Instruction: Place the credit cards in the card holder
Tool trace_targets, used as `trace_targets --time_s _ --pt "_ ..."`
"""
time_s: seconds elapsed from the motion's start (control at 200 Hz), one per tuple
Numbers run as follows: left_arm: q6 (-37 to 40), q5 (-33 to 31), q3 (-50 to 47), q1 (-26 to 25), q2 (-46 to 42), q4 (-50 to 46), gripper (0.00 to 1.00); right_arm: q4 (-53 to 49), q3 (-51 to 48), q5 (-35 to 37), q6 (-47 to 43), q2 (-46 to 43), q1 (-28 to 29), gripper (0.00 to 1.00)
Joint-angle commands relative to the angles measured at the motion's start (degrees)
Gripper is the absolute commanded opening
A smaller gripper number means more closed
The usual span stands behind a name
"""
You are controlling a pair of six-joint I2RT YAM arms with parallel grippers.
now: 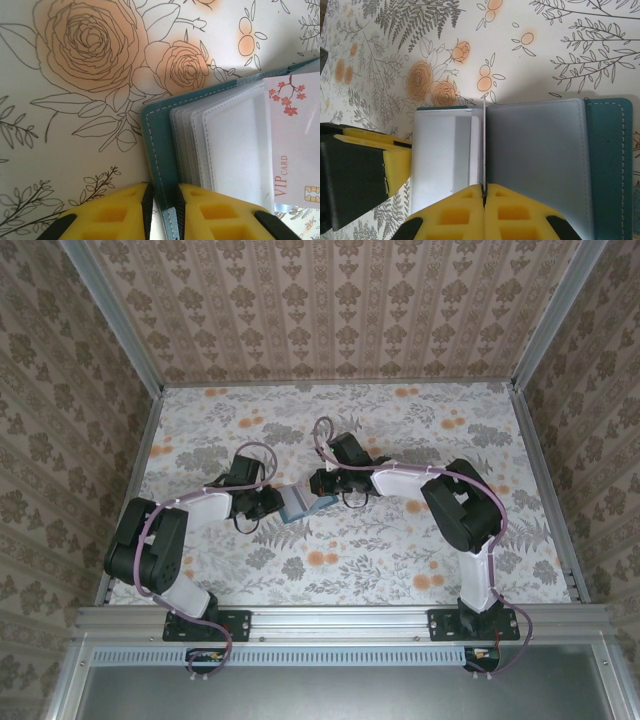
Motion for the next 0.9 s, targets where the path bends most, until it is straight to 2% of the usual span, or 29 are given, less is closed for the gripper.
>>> trace_targets --time_s 0.0,0.25,0.365,0.47,0.57,0.765,0.895 --pt "1.31 -0.13 0.13 -0.19 1.04 -0.68 0.24 -3.81 0.79 -0.94 0.03 0.78 0.65 0.08" --pt "1.16 -0.7 -0.94 0.48 1.18 0.5 0.19 0.39 -1.2 -7.51 3.94 -3.33 -0.55 0.08" --pt "1.51 -0.79 -1.24 1.19 1.08 0.36 0.18 5.07 -2.21 -12.74 8.5 -1.99 -1.78 0.08" --pt "2.03 -1.18 -1.63 2.05 0.26 -0.21 0.16 5.8 -2.29 -13.01 9.69 -0.59 -1.09 0.08" --pt "2.57 -1.57 -2.31 3.0 -0.83 -0.48 0.14 5.82 -3.22 -10.24 9.74 -0.69 0.01 0.08" --pt "4.07 -2.69 -2.49 4.52 -1.16 -2.13 0.12 3.28 -6.88 3.28 10.34 -5.71 0.2 0.07" --pt "4.36 -2.24 -2.71 5.34 -1.01 -1.61 0.11 3.67 -7.48 4.83 10.36 -6.0 0.2 0.08"
